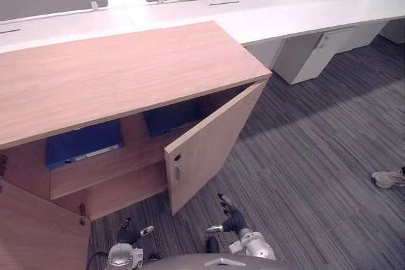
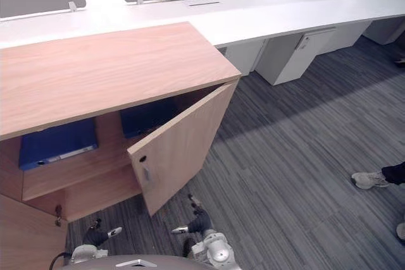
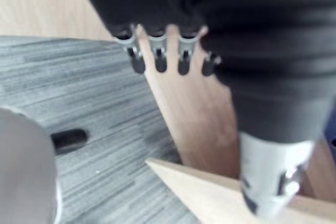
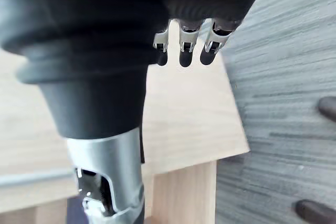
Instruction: Walk over to the cabinet, pick up the folder, carry it to the office cabinet, place the folder inside the office cabinet, then close the office cabinet door
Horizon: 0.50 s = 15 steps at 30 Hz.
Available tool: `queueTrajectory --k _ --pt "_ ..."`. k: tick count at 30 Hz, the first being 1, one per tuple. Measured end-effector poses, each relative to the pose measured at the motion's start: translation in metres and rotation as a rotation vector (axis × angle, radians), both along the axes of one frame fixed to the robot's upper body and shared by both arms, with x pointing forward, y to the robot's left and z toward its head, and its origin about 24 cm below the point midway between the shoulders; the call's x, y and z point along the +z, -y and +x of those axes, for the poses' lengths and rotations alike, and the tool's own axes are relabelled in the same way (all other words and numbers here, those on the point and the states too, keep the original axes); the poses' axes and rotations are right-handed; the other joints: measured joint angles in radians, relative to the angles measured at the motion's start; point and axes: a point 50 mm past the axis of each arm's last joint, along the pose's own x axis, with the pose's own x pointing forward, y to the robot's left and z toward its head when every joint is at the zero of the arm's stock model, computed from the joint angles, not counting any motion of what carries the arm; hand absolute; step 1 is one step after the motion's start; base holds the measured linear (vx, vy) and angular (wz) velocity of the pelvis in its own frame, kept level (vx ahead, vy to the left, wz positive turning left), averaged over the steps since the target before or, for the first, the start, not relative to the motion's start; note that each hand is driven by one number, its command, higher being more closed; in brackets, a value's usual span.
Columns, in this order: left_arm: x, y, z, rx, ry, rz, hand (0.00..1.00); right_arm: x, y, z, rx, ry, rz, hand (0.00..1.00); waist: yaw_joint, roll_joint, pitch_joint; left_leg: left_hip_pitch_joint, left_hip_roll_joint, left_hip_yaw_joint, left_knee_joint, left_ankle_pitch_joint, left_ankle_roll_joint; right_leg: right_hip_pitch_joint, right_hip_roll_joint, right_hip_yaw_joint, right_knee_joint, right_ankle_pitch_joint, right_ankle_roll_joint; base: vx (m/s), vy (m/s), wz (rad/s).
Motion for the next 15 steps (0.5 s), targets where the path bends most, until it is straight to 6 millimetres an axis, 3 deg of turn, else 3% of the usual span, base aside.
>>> queueTrajectory --k 5,15 --pt "0.000 -0.002 0.000 -0.010 -0.001 -0.007 0.00 -0.013 0.019 -0.007 -0.037 -0.059 -0.117 0.00 0.002 -0.002 -0.001 0.001 -0.017 -0.024 0.006 -0.009 0.010 0.006 -0.015 -0.019 0.013 -0.015 0.017 0.07 0.031 0.13" --pt "0.001 -0.008 0.000 0.041 0.007 -0.006 0.00 -0.029 0.011 -0.010 -0.078 -0.149 -0.120 0.00 0.035 -0.007 -0.004 0.017 -0.043 -0.130 -0.001 0.000 0.029 0.041 -0.054 -0.111 0.087 -0.081 0.025 -0.03 -0.006 0.31"
